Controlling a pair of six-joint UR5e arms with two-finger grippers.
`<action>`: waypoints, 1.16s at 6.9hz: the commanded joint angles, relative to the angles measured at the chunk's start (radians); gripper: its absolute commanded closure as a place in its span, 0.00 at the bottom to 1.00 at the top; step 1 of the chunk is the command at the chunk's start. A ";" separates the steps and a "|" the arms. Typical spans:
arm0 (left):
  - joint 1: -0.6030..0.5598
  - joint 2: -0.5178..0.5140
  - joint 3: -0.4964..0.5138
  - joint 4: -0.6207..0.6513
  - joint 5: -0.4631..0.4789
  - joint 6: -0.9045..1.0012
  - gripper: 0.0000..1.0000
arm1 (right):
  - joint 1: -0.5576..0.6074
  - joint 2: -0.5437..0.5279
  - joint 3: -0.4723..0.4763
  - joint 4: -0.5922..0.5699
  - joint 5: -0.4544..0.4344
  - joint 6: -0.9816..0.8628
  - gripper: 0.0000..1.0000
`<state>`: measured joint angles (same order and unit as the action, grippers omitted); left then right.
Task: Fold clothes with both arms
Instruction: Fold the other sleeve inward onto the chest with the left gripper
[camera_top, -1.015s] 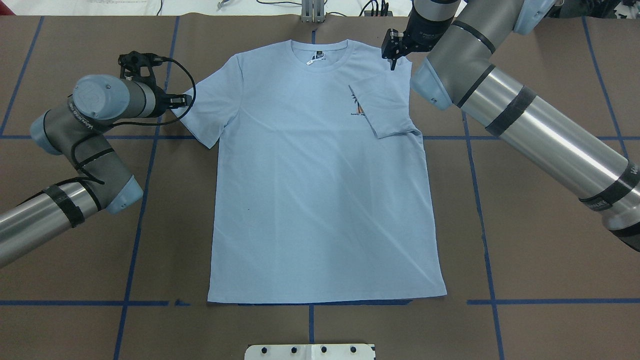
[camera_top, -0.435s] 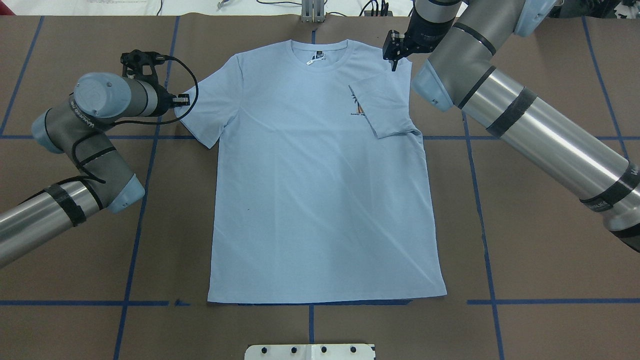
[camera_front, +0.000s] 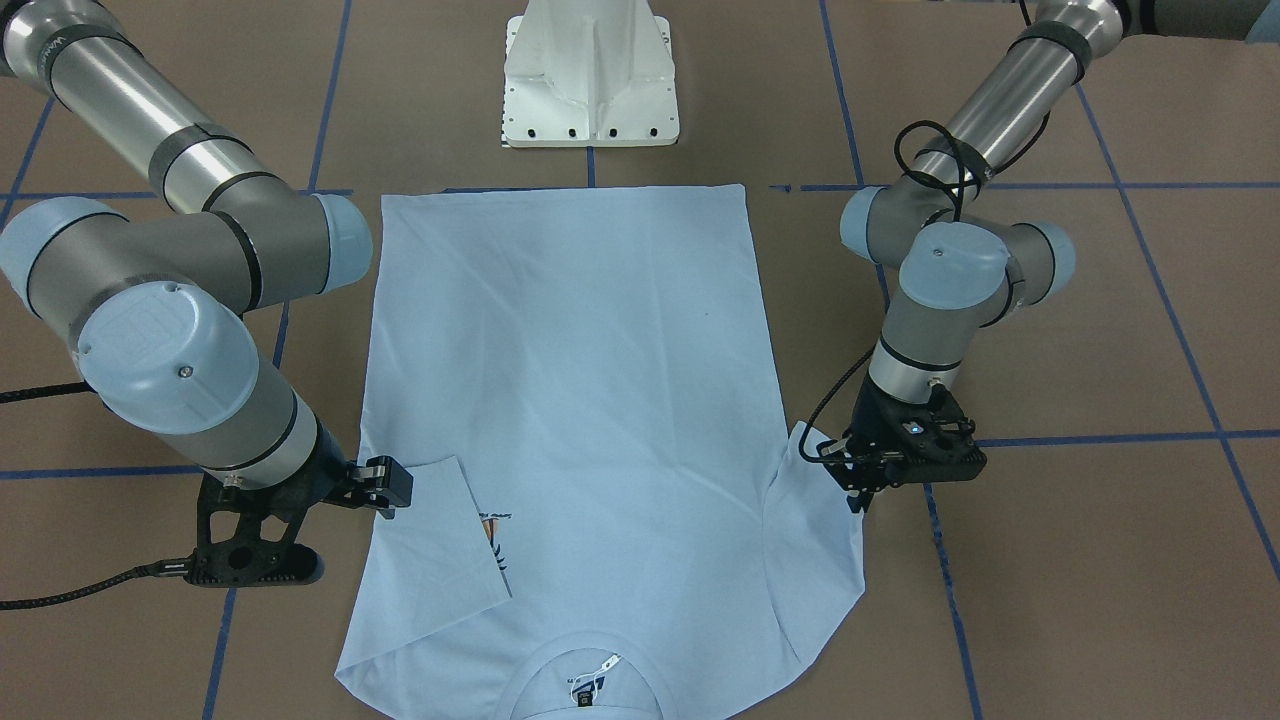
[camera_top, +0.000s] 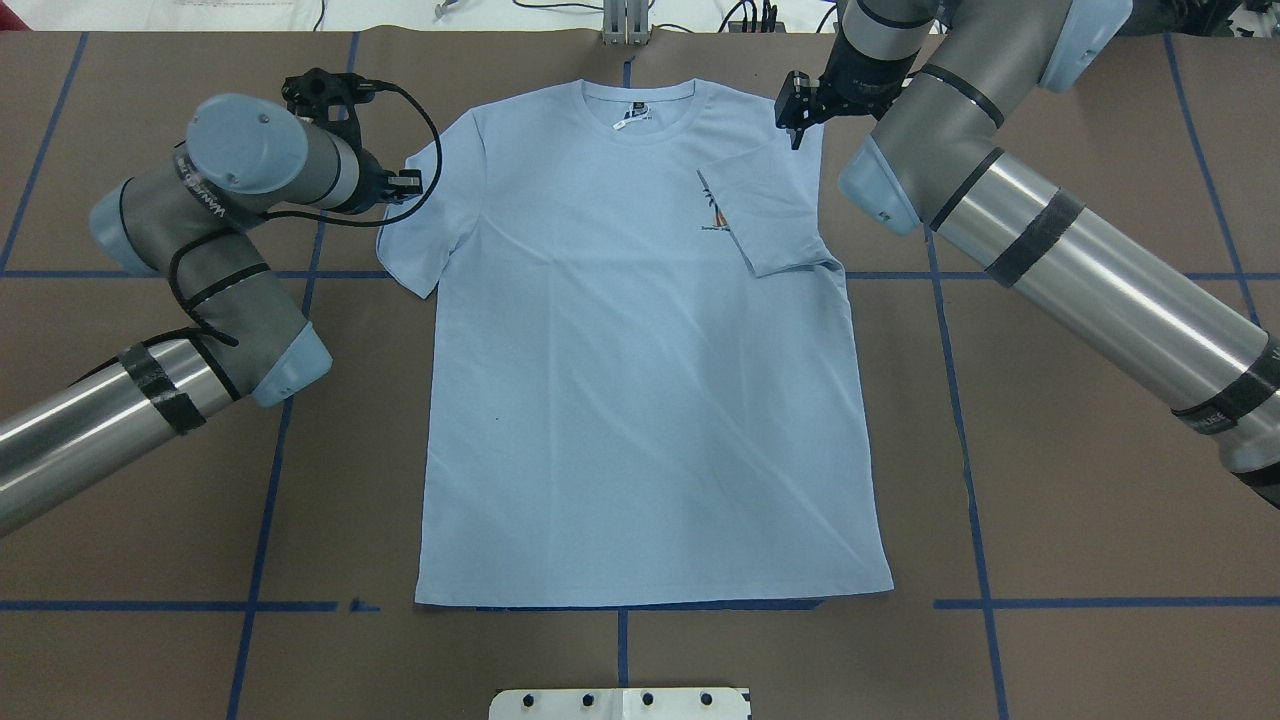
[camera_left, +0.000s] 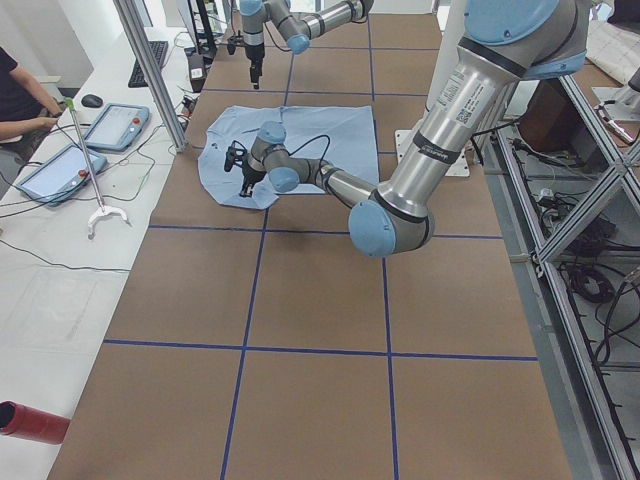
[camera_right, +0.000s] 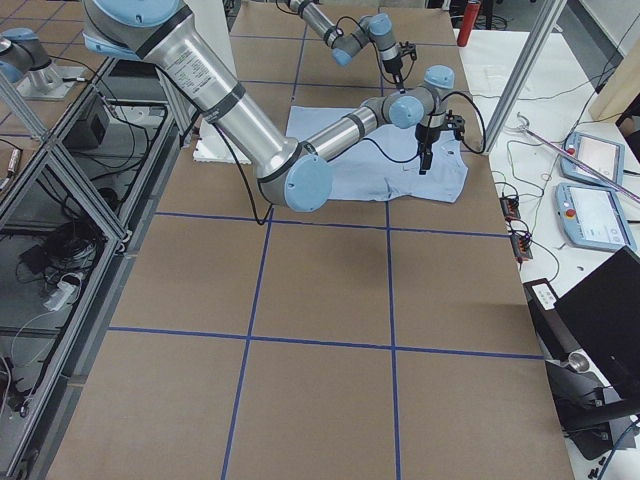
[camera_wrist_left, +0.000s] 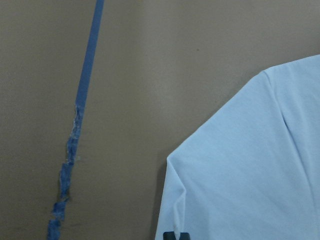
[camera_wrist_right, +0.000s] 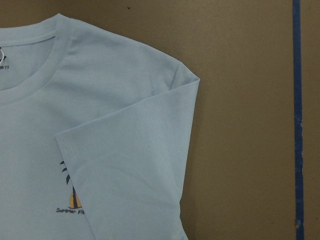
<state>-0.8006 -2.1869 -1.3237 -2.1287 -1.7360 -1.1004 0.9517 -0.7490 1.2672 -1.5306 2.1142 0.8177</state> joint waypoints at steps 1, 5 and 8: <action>0.009 -0.142 0.030 0.105 -0.003 -0.083 1.00 | -0.001 -0.003 0.007 0.004 0.003 0.001 0.00; 0.086 -0.410 0.386 0.014 0.042 -0.225 0.62 | 0.010 -0.070 0.020 0.090 0.006 -0.002 0.00; 0.092 -0.396 0.387 -0.053 0.062 -0.220 0.00 | 0.004 -0.069 0.018 0.092 0.006 0.001 0.00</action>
<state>-0.7085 -2.5832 -0.9307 -2.1695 -1.6777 -1.3194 0.9567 -0.8171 1.2858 -1.4409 2.1200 0.8182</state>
